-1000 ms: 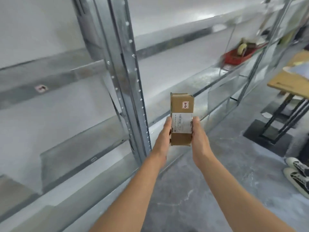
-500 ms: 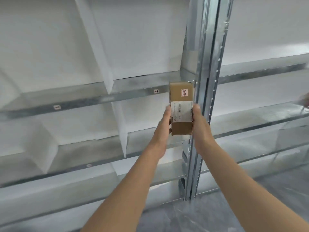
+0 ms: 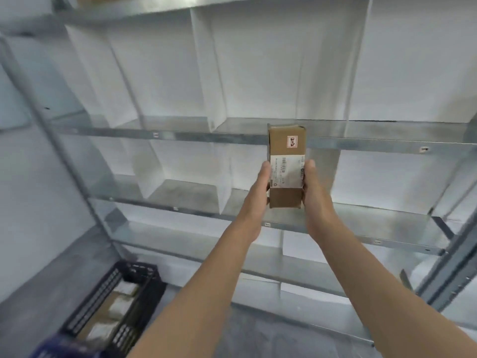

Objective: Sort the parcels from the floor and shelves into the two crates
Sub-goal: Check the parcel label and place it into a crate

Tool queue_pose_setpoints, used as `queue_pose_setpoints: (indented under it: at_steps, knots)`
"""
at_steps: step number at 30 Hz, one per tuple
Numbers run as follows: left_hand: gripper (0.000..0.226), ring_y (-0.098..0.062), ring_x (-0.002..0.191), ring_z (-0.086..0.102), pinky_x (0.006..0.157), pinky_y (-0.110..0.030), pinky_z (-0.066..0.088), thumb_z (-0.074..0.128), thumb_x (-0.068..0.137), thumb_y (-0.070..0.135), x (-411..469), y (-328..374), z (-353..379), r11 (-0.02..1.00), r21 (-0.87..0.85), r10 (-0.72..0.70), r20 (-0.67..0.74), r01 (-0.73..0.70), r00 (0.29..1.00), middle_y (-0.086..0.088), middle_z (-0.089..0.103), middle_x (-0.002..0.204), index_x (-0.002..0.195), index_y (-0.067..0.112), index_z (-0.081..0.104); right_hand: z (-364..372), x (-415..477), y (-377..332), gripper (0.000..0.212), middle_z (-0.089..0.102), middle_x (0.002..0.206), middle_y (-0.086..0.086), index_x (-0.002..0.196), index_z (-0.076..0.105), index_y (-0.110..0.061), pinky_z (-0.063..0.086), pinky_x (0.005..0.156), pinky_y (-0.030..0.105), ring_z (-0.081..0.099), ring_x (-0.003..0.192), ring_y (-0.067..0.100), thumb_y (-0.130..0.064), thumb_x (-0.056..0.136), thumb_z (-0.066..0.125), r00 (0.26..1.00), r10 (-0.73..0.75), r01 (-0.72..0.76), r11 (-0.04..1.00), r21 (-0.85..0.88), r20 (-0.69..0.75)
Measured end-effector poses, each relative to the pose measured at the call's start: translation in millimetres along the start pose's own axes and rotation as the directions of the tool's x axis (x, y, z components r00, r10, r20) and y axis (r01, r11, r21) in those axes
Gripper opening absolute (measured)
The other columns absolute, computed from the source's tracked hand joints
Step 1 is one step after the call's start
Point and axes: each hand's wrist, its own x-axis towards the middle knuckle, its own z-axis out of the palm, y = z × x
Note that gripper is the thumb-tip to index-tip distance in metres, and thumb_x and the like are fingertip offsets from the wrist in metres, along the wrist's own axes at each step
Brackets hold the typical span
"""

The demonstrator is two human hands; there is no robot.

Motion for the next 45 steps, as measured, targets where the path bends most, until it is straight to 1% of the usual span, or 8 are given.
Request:
queue_pose_setpoints:
  at_steps: [8, 13, 18, 27, 32, 36, 41, 45]
  knots:
    - [0.038, -0.014, 0.127, 0.055, 0.117, -0.044, 0.038, 0.023, 0.101, 0.070, -63, 7, -159, 1.000, 0.014, -0.004, -0.283, 0.009, 0.959, 0.010, 0.064, 0.131, 0.119, 0.058, 0.054, 170, -31, 18, 0.054, 0.074, 0.119, -0.004, 0.129, 0.068, -0.036, 0.053, 0.074, 0.017, 0.069, 0.110, 0.010, -0.060, 0.111, 0.023, 0.956, 0.051, -0.042, 0.998, -0.039, 0.290]
    - [0.039, -0.011, 0.130, 0.051, 0.119, -0.044, 0.032, 0.022, 0.102, 0.069, -99, -3, -244, 1.000, 0.020, 0.015, -0.449, -0.007, 0.893, 0.014, 0.062, 0.130, 0.122, 0.058, 0.054, 269, -47, 45, 0.055, 0.072, 0.122, 0.000, 0.128, 0.067, -0.039, 0.050, 0.106, 0.042, 0.065, 0.119, 0.021, -0.065, 0.109, 0.022, 0.888, 0.085, -0.063, 0.996, -0.064, 0.452]
    - [0.048, -0.010, 0.132, 0.054, 0.119, -0.047, 0.034, 0.026, 0.099, 0.074, -123, -20, -325, 1.000, 0.015, 0.013, -0.613, -0.005, 0.790, 0.010, 0.063, 0.137, 0.126, 0.056, 0.061, 359, -55, 75, 0.053, 0.073, 0.119, -0.005, 0.132, 0.066, -0.036, 0.049, 0.089, 0.025, 0.066, 0.112, 0.010, -0.057, 0.112, 0.021, 0.785, 0.113, -0.088, 0.994, -0.070, 0.609]
    - [0.035, -0.005, 0.123, 0.057, 0.115, -0.045, 0.041, 0.026, 0.103, 0.068, -149, -45, -432, 0.997, -0.072, -0.061, -0.825, 0.003, 0.561, 0.026, 0.065, 0.117, 0.111, 0.058, 0.058, 490, -58, 132, 0.057, 0.069, 0.134, -0.001, 0.141, 0.063, -0.036, 0.046, 0.115, 0.047, 0.063, 0.124, 0.016, -0.064, 0.109, 0.026, 0.522, 0.213, -0.169, 0.975, -0.145, 0.826]
    - [0.039, 0.000, 0.122, 0.055, 0.115, -0.043, 0.039, 0.024, 0.103, 0.068, -171, -67, -474, 0.990, -0.136, -0.138, -0.881, 0.037, 0.452, 0.029, 0.062, 0.118, 0.124, 0.053, 0.053, 540, -72, 166, 0.061, 0.071, 0.133, -0.005, 0.138, 0.065, -0.039, 0.045, 0.115, 0.051, 0.065, 0.124, 0.015, -0.073, 0.102, 0.029, 0.400, 0.269, -0.168, 0.961, -0.218, 0.876]
    - [0.037, 0.013, 0.103, 0.056, 0.082, -0.019, 0.046, 0.020, 0.105, 0.063, -196, -88, -508, 0.980, -0.186, -0.196, -0.902, 0.064, 0.384, 0.033, 0.058, 0.109, 0.124, 0.050, 0.049, 583, -87, 202, 0.058, 0.070, 0.135, -0.008, 0.138, 0.064, -0.040, 0.046, 0.113, 0.046, 0.065, 0.122, 0.011, -0.070, 0.104, 0.028, 0.320, 0.328, -0.180, 0.942, -0.283, 0.889]
    - [0.047, -0.011, 0.133, 0.049, 0.117, -0.042, 0.034, 0.020, 0.102, 0.069, -231, -133, -576, 0.940, -0.328, -0.342, -0.890, 0.097, 0.303, 0.020, 0.052, 0.135, 0.137, 0.045, 0.042, 643, -118, 257, 0.047, 0.067, 0.135, -0.007, 0.135, 0.059, -0.041, 0.048, 0.105, 0.039, 0.063, 0.120, 0.010, -0.060, 0.111, 0.023, 0.211, 0.422, -0.156, 0.905, -0.396, 0.881]
    - [0.048, -0.011, 0.124, 0.055, 0.111, -0.041, 0.040, 0.022, 0.102, 0.070, -259, -178, -640, 0.887, -0.445, -0.462, -0.847, 0.124, 0.265, 0.023, 0.058, 0.128, 0.133, 0.044, 0.048, 694, -144, 310, 0.051, 0.067, 0.133, -0.006, 0.148, 0.052, -0.032, 0.053, 0.086, 0.028, 0.066, 0.114, 0.007, -0.056, 0.112, 0.026, 0.183, 0.537, -0.174, 0.842, -0.510, 0.824]
